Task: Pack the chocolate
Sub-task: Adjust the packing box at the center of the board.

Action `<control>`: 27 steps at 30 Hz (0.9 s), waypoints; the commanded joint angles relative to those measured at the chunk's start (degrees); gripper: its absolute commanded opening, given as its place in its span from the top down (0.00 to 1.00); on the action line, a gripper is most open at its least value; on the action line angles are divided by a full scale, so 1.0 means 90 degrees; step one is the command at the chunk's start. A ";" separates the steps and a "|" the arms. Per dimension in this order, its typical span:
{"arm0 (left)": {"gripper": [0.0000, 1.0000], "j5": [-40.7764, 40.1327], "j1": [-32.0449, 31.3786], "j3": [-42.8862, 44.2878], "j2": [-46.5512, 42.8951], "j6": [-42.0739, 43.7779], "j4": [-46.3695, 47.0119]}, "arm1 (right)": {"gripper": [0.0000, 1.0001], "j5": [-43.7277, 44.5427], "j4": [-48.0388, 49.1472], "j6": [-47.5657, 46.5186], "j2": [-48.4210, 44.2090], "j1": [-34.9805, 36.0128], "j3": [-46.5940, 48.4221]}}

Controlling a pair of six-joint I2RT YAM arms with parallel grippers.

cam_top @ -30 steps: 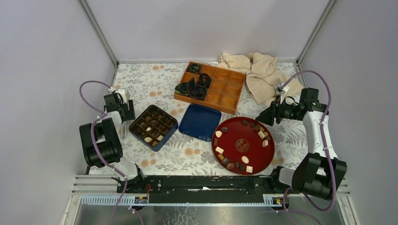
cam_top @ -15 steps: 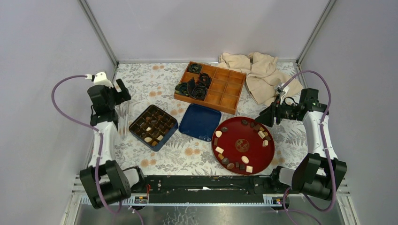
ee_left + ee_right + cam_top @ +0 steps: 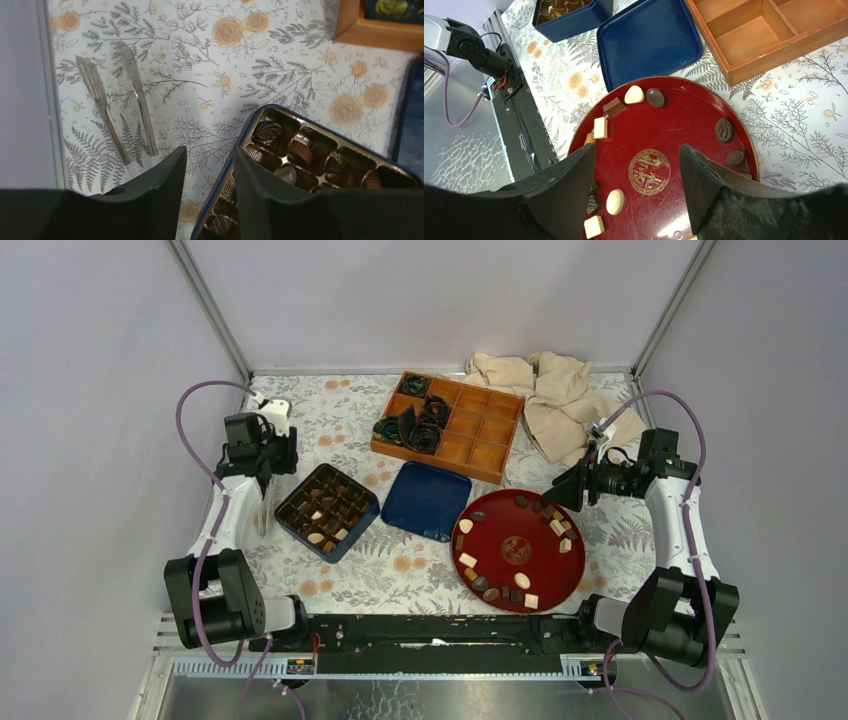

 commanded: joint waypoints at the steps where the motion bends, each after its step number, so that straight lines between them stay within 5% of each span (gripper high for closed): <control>1: 0.54 0.0365 -0.0061 0.0300 0.0130 0.1011 -0.0830 | 0.31 -0.0323 -0.0133 -0.0096 -0.0004 -0.0030 0.0200; 14: 0.56 0.0800 -0.0110 0.0682 0.1398 0.1386 -0.1187 | 0.31 -0.0274 -0.0284 -0.0243 0.0114 -0.0030 0.0259; 27: 0.71 0.0692 -0.0405 0.0756 0.2085 0.1611 -0.1085 | 0.31 -0.0242 -0.0313 -0.0253 0.0151 -0.0030 0.0283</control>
